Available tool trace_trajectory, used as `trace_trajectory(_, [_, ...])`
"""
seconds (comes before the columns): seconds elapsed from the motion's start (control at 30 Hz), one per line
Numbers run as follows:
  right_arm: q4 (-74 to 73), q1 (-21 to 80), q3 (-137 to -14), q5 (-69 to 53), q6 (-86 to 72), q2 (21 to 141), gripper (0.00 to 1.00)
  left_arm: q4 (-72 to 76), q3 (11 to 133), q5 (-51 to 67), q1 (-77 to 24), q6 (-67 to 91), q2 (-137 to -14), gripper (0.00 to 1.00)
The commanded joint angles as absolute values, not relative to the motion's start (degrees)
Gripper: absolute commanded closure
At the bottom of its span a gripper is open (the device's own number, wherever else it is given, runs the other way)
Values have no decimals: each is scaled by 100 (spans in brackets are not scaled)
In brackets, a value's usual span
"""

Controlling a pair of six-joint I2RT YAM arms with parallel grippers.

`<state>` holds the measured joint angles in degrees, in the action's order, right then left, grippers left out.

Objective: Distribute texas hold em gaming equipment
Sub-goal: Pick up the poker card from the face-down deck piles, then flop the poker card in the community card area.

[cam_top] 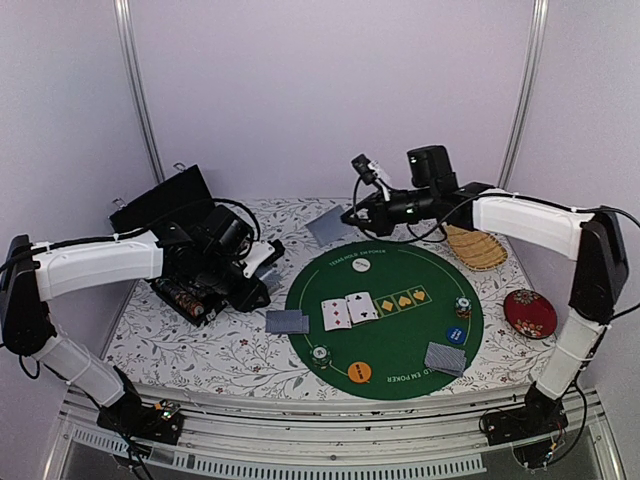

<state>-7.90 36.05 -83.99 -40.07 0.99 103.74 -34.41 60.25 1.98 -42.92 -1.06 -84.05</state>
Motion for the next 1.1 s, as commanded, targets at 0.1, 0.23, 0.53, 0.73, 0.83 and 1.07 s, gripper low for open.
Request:
trace_trajectory(0.1, [-959, 3490, -6791, -982, 3261, 9055, 99, -3292, 5931, 178, -4333, -164, -8301, 60])
trace_trajectory(0.23, [-24, 3489, -5693, -40, 4939, 8877, 99, -3270, 5919, 197, -4336, -185, -8294, 60])
trace_trajectory(0.53, [1186, 3527, -5485, 589, 6195, 9882, 99, -3281, 5878, 222, -4334, -130, -8223, 60])
trace_trajectory(0.73, [760, 3731, -4871, 481, 7114, 10095, 99, -3281, 5832, 161, -4327, -158, -8165, 60])
trace_trajectory(0.83, [173, 3749, -4820, -91, 7134, 9968, 98, -3285, 5864, 120, -4327, -201, -8227, 60])
trace_trajectory(1.07, [-349, 3821, -4786, -466, 7087, 9909, 98, -3296, 5927, 127, -4331, -244, -8321, 60])
